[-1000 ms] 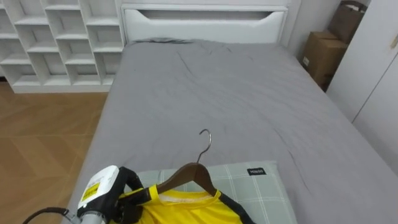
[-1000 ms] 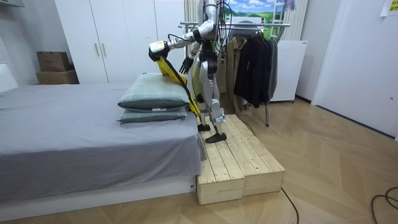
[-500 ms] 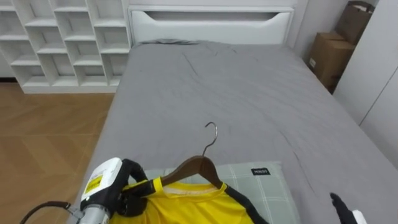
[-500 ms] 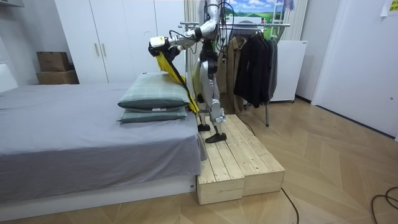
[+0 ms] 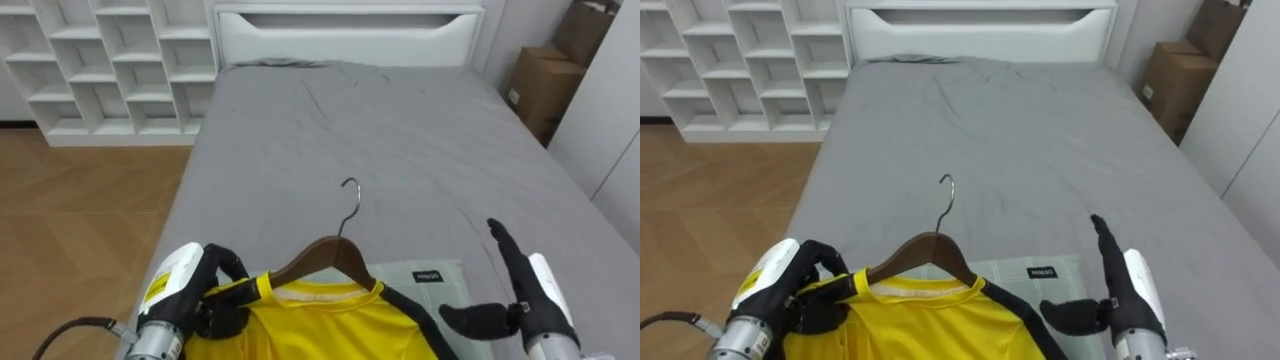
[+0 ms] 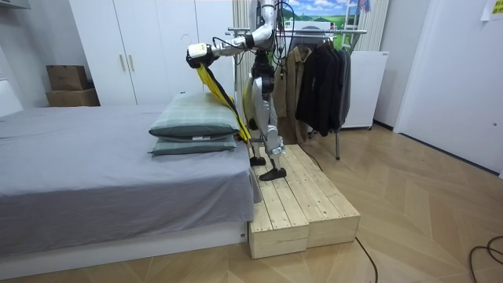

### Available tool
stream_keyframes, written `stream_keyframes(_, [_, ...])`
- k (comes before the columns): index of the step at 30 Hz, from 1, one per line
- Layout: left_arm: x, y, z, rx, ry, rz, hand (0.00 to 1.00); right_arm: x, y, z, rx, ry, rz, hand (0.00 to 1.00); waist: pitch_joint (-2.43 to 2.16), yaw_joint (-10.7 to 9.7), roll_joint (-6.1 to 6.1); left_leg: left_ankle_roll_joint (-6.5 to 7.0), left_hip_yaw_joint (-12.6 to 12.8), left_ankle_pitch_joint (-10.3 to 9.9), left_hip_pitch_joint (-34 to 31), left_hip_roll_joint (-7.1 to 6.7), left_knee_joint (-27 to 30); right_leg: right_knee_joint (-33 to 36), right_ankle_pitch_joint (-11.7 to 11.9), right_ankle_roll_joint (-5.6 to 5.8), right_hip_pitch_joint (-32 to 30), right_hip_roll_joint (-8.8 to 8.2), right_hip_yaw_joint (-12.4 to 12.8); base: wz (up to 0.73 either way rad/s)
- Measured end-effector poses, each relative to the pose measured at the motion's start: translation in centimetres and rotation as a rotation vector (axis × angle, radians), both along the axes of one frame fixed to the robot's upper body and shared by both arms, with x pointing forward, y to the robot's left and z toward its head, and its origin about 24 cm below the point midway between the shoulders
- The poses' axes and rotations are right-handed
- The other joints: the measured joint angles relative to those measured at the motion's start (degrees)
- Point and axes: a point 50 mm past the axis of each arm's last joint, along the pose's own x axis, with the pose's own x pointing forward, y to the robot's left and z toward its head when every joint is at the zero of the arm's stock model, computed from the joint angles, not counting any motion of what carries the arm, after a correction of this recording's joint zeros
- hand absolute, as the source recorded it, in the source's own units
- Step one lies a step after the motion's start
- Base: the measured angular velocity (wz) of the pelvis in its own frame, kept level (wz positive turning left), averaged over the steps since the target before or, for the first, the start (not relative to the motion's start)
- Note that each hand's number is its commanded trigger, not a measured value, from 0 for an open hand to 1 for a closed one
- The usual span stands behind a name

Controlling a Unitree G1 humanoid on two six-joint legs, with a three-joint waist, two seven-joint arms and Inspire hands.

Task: Hang clothes

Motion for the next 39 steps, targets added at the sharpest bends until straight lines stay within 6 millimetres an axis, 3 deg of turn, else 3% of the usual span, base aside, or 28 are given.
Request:
stream_keyframes(13, [-0.3, 0.0, 0.0, 0.000, -0.001, -0.003, 1.00, -0.5, 0.5, -1.3, 0.004, 0.086, 0.064, 0.00, 0.06, 0.9, -0.02, -0.19, -0.4, -0.1, 0.0, 0.28, 0.2, -0.2, 0.1, -0.22, 0.5, 0.08, -0.7, 0.01])
stream_keyframes(17, [-0.2, -0.3, 0.5, -0.003, -0.017, -0.020, 1.00, -0.5, 0.7, -1.4, 0.020, 0.103, 0.088, 0.00, 0.49, 1.0, -0.86, -0.20, -0.7, -0.1, -0.5, 0.21, 0.1, -0.1, 0.0, -0.30, 0.0, -0.06, -1.2, 0.01])
stream_keyframes(28, [-0.2, -0.3, 0.6, 0.000, -0.020, -0.021, 1.00, -0.6, 1.1, -1.6, 0.034, 0.132, 0.136, 0.00, 0.40, 2.4, -1.47, -0.16, -1.4, -0.1, -0.6, 0.02, 0.2, -0.1, -0.1, -0.09, 0.1, -0.49, -1.9, 0.02])
stream_keyframes(39, [-0.2, -0.2, 0.6, 0.001, -0.021, -0.018, 1.00, -0.8, 3.1, -2.3, -0.087, 0.183, 0.277, 0.00, 0.62, 2.4, -1.88, -0.15, -1.4, -0.1, -0.6, -0.09, 0.3, -0.1, -0.2, -0.06, 0.1, -0.51, -1.6, 0.00])
